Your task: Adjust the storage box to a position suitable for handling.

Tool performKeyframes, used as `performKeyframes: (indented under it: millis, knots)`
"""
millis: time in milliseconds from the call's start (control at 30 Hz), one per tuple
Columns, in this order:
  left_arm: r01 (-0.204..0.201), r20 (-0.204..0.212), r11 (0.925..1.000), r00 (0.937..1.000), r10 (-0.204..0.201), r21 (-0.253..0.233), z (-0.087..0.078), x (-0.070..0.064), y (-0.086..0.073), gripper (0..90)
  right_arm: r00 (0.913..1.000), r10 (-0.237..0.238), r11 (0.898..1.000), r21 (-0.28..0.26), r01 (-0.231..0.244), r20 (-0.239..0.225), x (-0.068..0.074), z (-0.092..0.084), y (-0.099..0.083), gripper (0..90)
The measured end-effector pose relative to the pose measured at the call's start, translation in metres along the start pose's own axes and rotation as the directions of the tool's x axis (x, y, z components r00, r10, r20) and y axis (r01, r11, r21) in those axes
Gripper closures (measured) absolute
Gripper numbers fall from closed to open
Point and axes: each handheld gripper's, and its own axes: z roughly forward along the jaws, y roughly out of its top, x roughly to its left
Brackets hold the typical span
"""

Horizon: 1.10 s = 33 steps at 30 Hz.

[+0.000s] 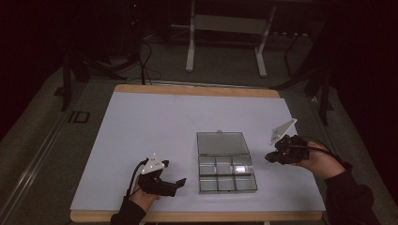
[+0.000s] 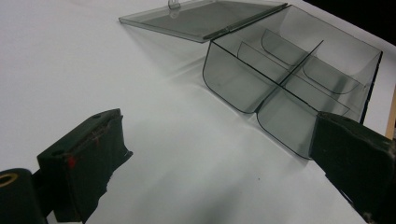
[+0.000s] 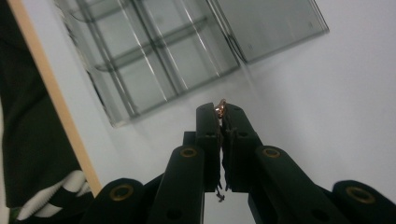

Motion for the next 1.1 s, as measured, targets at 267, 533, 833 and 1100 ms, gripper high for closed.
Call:
performKeyframes:
  millis: [267, 533, 833, 1100]
  knots:
    - [-0.001, -0.003, 1.0, 1.0, 0.001, 0.006, 0.001, -0.001, -0.001, 4.3, 0.9978, -0.064, 0.998, -0.016, 0.063, -0.019, 0.007, 0.003, 0.016, 86.1]
    - [0.001, -0.013, 1.0, 0.9999, 0.0, 0.008, 0.0, 0.0, -0.001, 4.3, 0.9922, -0.116, 0.993, -0.037, 0.114, -0.047, 0.013, 0.013, 0.03, 86.0]
    - [0.003, -0.009, 1.0, 1.0, -0.003, 0.005, -0.001, 0.0, -0.001, 4.3, 0.9855, -0.153, 0.988, -0.013, 0.152, -0.074, 0.015, 0.034, 0.041, 85.9]
    - [0.001, -0.009, 1.0, 1.0, -0.001, 0.005, 0.0, 0.001, -0.001, 4.3, 0.9825, -0.166, 0.986, -0.003, 0.166, -0.084, 0.014, 0.057, 0.04, 86.0]
